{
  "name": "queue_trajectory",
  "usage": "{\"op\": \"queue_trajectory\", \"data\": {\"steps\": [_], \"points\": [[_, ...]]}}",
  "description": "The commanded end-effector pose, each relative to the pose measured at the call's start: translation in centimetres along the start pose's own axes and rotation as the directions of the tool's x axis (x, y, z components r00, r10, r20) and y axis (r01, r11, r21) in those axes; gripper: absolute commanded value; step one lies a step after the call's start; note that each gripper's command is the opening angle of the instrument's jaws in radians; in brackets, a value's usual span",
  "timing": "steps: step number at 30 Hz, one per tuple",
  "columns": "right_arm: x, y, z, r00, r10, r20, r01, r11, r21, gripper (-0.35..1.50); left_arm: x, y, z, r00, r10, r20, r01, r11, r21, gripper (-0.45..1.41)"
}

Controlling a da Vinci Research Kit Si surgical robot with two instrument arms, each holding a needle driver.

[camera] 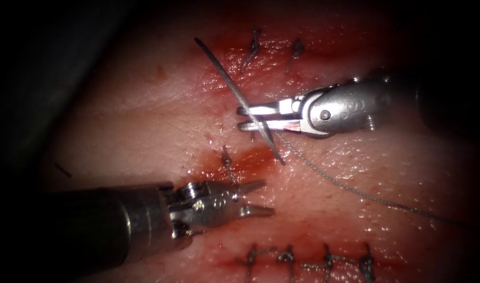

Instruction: Wound Closure

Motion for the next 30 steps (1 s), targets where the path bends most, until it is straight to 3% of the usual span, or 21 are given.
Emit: {"op": "queue_trajectory", "data": {"steps": [1, 9, 16, 23, 25, 26, 30], "points": [[-0.06, 0.01, 0.17, 0.999, 0.033, 0.013, -0.033, 0.999, 0.011, -0.35, -0.05, 0.0, 0.13, 1.0, 0.0, 0.025, 0.0, 1.0, -0.006, 0.42], [-0.1, 0.25, 0.26, 0.983, 0.182, 0.033, -0.182, 0.983, -0.005, -0.35, -0.19, 0.02, 0.22, 0.996, 0.007, 0.084, -0.004, 1.0, -0.027, 0.46], [-0.13, 0.34, 0.28, 0.954, 0.293, 0.058, -0.291, 0.956, -0.042, -0.35, -0.19, 0.01, 0.22, 0.996, 0.007, 0.084, -0.005, 1.0, -0.027, 0.46], [-0.19, 0.31, 0.29, 0.868, 0.487, 0.102, -0.478, 0.873, -0.097, -0.35, -0.18, 0.01, 0.2, 0.996, 0.007, 0.084, -0.004, 1.0, -0.029, 0.46], [-0.21, 0.25, 0.28, 0.884, 0.448, 0.137, -0.441, 0.894, -0.079, -0.35, -0.18, 0.0, 0.19, 0.996, 0.006, 0.084, -0.004, 1.0, -0.031, 0.46], [-0.22, 0.2, 0.27, 0.928, 0.346, 0.138, -0.34, 0.938, -0.062, -0.35, -0.18, 0.0, 0.17, 0.996, 0.006, 0.083, -0.003, 0.999, -0.032, 0.46], [-0.22, 0.13, 0.19, 0.963, 0.246, 0.11, -0.242, 0.969, -0.055, -0.35, -0.17, -0.01, 0.17, 0.997, 0.006, 0.083, -0.003, 0.999, -0.033, 0.46]]}}
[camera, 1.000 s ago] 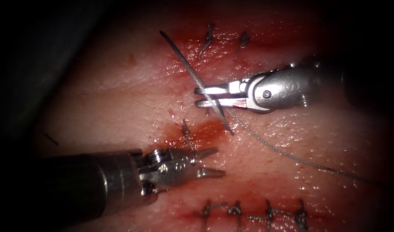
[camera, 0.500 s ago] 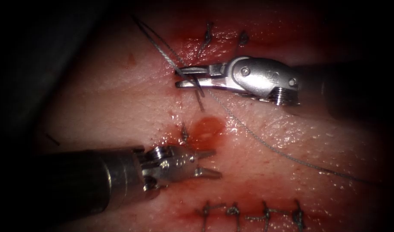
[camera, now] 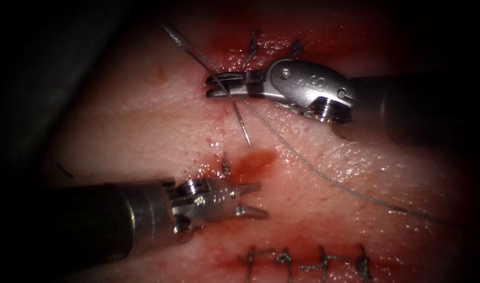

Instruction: Wound Closure

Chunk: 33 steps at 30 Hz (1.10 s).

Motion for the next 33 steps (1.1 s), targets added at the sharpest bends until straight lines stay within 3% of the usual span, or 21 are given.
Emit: {"op": "queue_trajectory", "data": {"steps": [1, 6, 12, 16, 19, 24, 30, 33], "points": [[-0.08, -0.01, 0.01, 0.999, -0.036, -0.02, 0.036, 0.999, -0.012, -0.35, 0.02, 0.02, 0.07, 1.0, 0.0, -0.001, 0.0, 1.0, -0.001, 0.46], [-0.05, -0.11, -0.14, 0.971, -0.227, -0.07, 0.224, 0.973, -0.051, -0.35, 0.04, 0.02, 0.06, 1.0, -0.001, -0.001, 0.001, 1.0, -0.002, 0.46], [-0.07, -0.51, -0.28, 0.875, -0.468, -0.124, 0.461, 0.884, -0.083, -0.35, 0.04, 0.0, 0.03, 1.0, -0.001, 0.0, 0.001, 1.0, -0.003, 0.46], [-0.15, -0.68, -0.27, 0.843, -0.523, -0.126, 0.517, 0.852, -0.079, -0.35, 0.04, 0.01, 0.03, 1.0, -0.002, 0.001, 0.002, 1.0, -0.003, 0.46], [-0.21, -0.65, -0.26, 0.838, -0.533, -0.121, 0.528, 0.846, -0.073, -0.35, 0.05, 0.02, 0.02, 1.0, -0.003, 0.001, 0.003, 1.0, -0.003, 0.46], [-0.32, -0.4, -0.25, 0.945, -0.308, -0.112, 0.303, 0.951, -0.059, -0.35, 0.04, 0.01, 0.02, 1.0, -0.002, 0.001, 0.003, 1.0, -0.003, 0.44], [-0.47, -0.31, -0.25, 0.974, -0.205, -0.097, 0.202, 0.979, -0.037, -0.35, 0.03, 0.01, 0.0, 1.0, -0.001, 0.0, 0.001, 1.0, -0.005, 0.44], [-0.47, -0.26, -0.21, 0.995, -0.05, -0.087, 0.048, 0.998, -0.033, -0.35, 0.02, 0.01, 0.01, 1.0, -0.001, 0.0, 0.001, 1.0, -0.005, 0.44]]}}
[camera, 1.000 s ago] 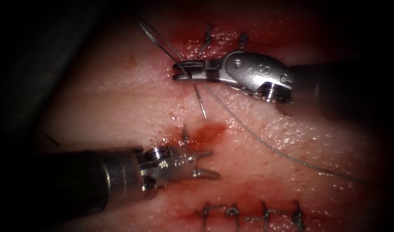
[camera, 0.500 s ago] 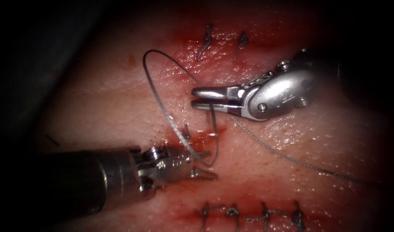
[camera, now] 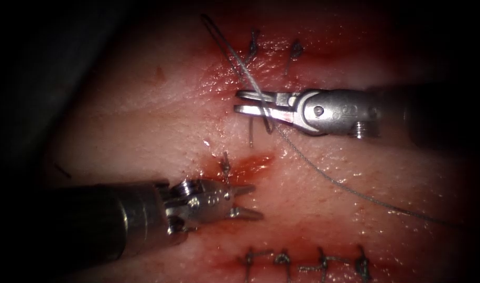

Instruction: Wound Closure

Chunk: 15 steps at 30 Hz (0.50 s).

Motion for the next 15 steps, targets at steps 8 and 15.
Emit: {"op": "queue_trajectory", "data": {"steps": [8, 15], "points": [[-0.09, 0.08, 0.34, 0.966, 0.251, 0.063, -0.252, 0.968, 0.001, -0.35, 0.01, 0.03, 0.09, 1.0, 0.002, -0.001, -0.002, 1.0, 0.0, 0.42], [-0.1, 0.21, 0.44, 0.954, 0.29, 0.082, -0.287, 0.957, -0.046, -0.35, 0.01, 0.03, 0.09, 1.0, 0.002, -0.001, -0.002, 1.0, 0.001, 0.42]]}}
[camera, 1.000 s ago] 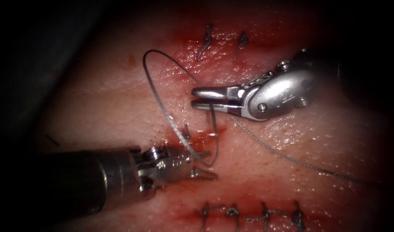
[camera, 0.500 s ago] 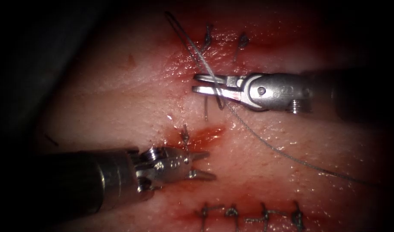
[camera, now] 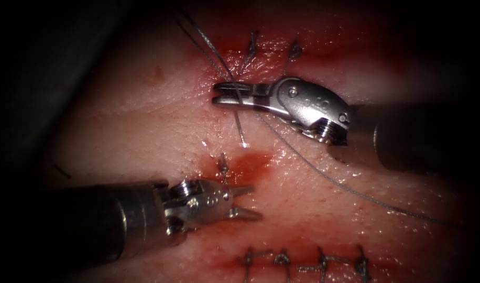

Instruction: Wound Closure

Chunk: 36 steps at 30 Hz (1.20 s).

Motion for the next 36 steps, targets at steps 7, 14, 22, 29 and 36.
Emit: {"op": "queue_trajectory", "data": {"steps": [7, 14, 22, 29, 36], "points": [[0.04, 0.04, 0.06, 1.0, -0.008, -0.006, 0.007, 0.996, -0.087, -0.35, 0.05, 0.06, 0.11, 1.0, -0.003, 0.001, 0.003, 1.0, 0.006, 0.42], [0.12, 0.05, 0.05, 1.0, 0.004, -0.008, -0.005, 0.992, -0.128, -0.35, 0.06, 0.07, 0.13, 1.0, -0.005, 0.003, 0.005, 1.0, 0.01, 0.42], [0.11, 0.02, 0.06, 0.989, 0.145, 0.01, -0.141, 0.975, -0.172, -0.35, 0.06, 0.07, 0.13, 1.0, -0.005, 0.003, 0.005, 1.0, 0.01, 0.42], [0.02, -0.21, 0.0, 0.975, 0.216, 0.058, -0.209, 0.972, -0.107, -0.35, 0.04, 0.03, 0.11, 1.0, -0.003, 0.002, 0.003, 1.0, 0.007, 0.42], [0.01, -0.4, -0.15, 0.966, 0.242, 0.091, -0.235, 0.969, -0.077, -0.35, 0.01, 0.0, 0.07, 1.0, 0.0, 0.002, 0.0, 1.0, 0.002, 0.44]]}}
